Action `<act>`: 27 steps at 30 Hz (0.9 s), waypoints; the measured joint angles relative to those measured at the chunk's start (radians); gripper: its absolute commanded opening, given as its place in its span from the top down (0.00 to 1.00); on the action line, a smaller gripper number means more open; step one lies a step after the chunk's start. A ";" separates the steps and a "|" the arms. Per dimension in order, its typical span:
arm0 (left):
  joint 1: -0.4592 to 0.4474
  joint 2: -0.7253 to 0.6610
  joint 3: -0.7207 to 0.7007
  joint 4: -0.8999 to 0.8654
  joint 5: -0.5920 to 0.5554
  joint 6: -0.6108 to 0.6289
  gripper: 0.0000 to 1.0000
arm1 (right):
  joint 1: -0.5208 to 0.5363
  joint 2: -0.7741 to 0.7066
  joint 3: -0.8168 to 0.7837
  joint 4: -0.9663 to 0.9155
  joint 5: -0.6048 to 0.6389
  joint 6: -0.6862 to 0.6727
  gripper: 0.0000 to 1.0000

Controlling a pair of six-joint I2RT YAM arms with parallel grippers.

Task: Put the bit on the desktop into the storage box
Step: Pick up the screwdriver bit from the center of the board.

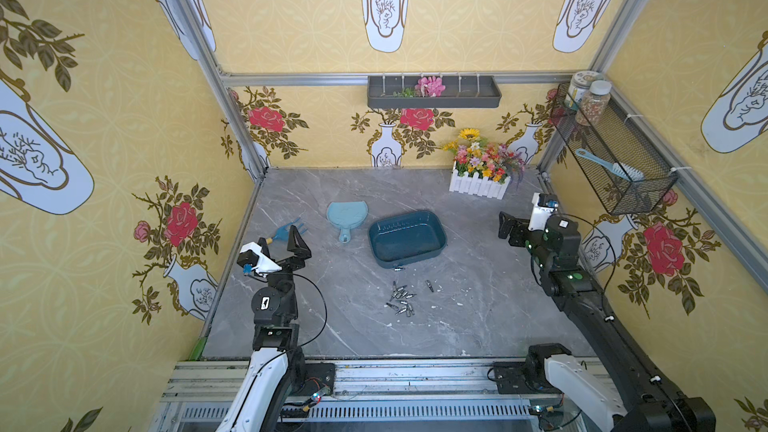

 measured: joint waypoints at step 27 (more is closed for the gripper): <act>-0.016 0.158 0.364 -0.813 0.495 -0.285 0.00 | 0.746 0.790 0.676 -0.810 0.087 0.065 0.00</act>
